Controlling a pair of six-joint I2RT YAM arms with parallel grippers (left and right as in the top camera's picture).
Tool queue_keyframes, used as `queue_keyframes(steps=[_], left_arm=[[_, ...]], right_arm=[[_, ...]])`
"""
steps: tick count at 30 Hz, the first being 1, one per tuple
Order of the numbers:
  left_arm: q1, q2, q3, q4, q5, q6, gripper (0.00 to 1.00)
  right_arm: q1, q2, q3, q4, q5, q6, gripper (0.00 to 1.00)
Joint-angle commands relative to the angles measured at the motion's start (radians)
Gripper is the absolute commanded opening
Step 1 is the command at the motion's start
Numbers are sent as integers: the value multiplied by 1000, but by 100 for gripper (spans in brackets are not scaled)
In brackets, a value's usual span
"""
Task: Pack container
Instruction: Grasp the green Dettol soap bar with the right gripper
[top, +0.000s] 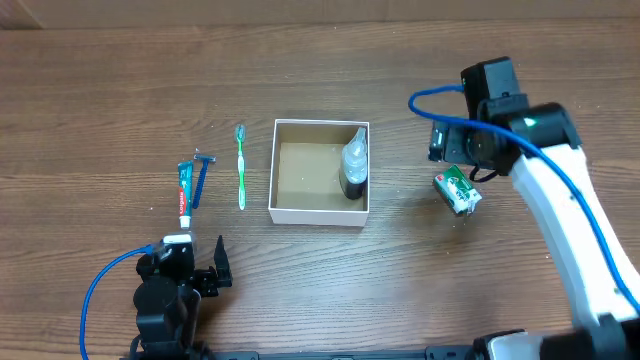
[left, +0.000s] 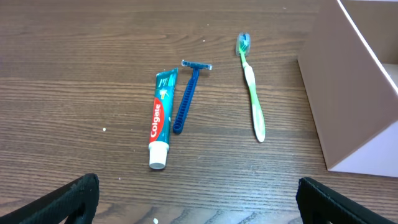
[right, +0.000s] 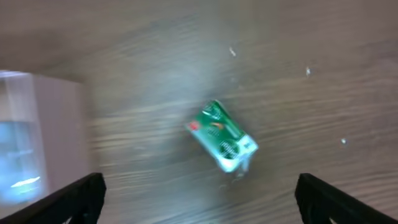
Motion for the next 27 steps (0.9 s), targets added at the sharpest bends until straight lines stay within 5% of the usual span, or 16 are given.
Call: queue_keyframes(steps=[1,14,23,27], left_arm=[[4,-9,-7,0,14,12,100],[4,-9,-7,0,14,12,100],[4,-9,-7,0,14,12,100],[4,-9,-7,0,15,12,100]], right_arm=[[-72,96,-113,90,-86,-188,100],[-142,464,-162,194,-194,-216,99],[-142,433,-129,109,-215,-147,64],[-125,292,-87,57,-219,-125,61]])
